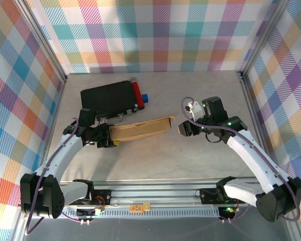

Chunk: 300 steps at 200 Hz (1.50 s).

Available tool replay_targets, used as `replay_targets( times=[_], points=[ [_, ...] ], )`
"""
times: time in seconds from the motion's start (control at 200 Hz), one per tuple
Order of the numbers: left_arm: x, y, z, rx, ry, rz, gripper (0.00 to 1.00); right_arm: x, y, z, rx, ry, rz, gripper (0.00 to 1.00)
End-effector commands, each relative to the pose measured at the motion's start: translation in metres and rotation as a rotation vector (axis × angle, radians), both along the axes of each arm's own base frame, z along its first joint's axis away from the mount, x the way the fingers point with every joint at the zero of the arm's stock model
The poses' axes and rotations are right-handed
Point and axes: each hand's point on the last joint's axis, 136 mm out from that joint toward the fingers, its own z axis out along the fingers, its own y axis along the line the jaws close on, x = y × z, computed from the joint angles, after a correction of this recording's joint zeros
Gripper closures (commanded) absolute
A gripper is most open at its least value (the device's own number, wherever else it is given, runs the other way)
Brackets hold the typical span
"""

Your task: Fold the paper box

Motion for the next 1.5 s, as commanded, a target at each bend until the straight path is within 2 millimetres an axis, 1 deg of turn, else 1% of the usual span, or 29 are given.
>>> replay_targets(
  times=[0.0, 0.13, 0.225, 0.435, 0.495, 0.605, 0.715, 0.845, 0.955, 1.1, 1.17, 1.255, 1.33, 1.39, 1.495],
  points=[
    [-0.010, 0.021, -0.020, 0.098, 0.081, 0.019, 0.77, 0.035, 0.006, 0.001, -0.123, -0.170, 0.106, 0.41],
    [-0.005, 0.026, -0.022, 0.111, 0.078, 0.031, 0.77, 0.048, 0.022, 0.011, -0.100, -0.180, 0.163, 0.42],
    [-0.003, 0.028, -0.025, 0.117, 0.080, 0.034, 0.77, 0.054, 0.030, 0.011, -0.100, -0.170, 0.185, 0.45],
    [0.002, 0.031, -0.026, 0.121, 0.077, 0.042, 0.76, 0.046, 0.049, 0.005, -0.110, -0.123, 0.270, 0.55],
    [0.004, 0.032, -0.025, 0.121, 0.071, 0.046, 0.76, 0.043, 0.050, 0.002, -0.113, -0.113, 0.278, 0.57],
    [0.007, 0.033, -0.025, 0.118, 0.066, 0.050, 0.77, 0.041, 0.046, -0.004, -0.143, -0.115, 0.263, 0.58],
    [0.009, 0.032, -0.025, 0.117, 0.067, 0.049, 0.76, 0.045, 0.043, -0.007, -0.163, -0.122, 0.249, 0.62],
    [0.012, 0.032, -0.025, 0.125, 0.052, 0.024, 0.76, 0.049, 0.047, -0.008, -0.160, -0.104, 0.250, 0.76],
    [0.015, 0.031, -0.024, 0.125, 0.046, 0.020, 0.76, 0.050, 0.051, -0.011, -0.168, -0.089, 0.251, 0.79],
    [0.017, 0.031, -0.023, 0.122, 0.045, 0.020, 0.75, 0.051, 0.053, -0.014, -0.175, -0.077, 0.242, 0.89],
    [0.017, 0.031, -0.024, 0.122, 0.050, 0.023, 0.73, 0.052, 0.054, -0.013, -0.168, -0.071, 0.233, 0.95],
    [0.017, 0.031, -0.026, 0.118, 0.055, 0.028, 0.65, 0.051, 0.059, -0.007, -0.140, -0.055, 0.221, 1.00],
    [0.018, 0.030, -0.028, 0.109, 0.060, 0.034, 0.58, 0.049, 0.063, -0.004, -0.123, -0.022, 0.197, 1.00],
    [0.020, 0.028, -0.029, 0.098, 0.048, 0.030, 0.51, 0.047, 0.064, -0.007, -0.125, 0.018, 0.176, 1.00],
    [0.026, 0.025, -0.031, 0.061, 0.049, 0.056, 0.47, 0.044, 0.063, -0.017, -0.144, 0.087, 0.142, 1.00]
  ],
)
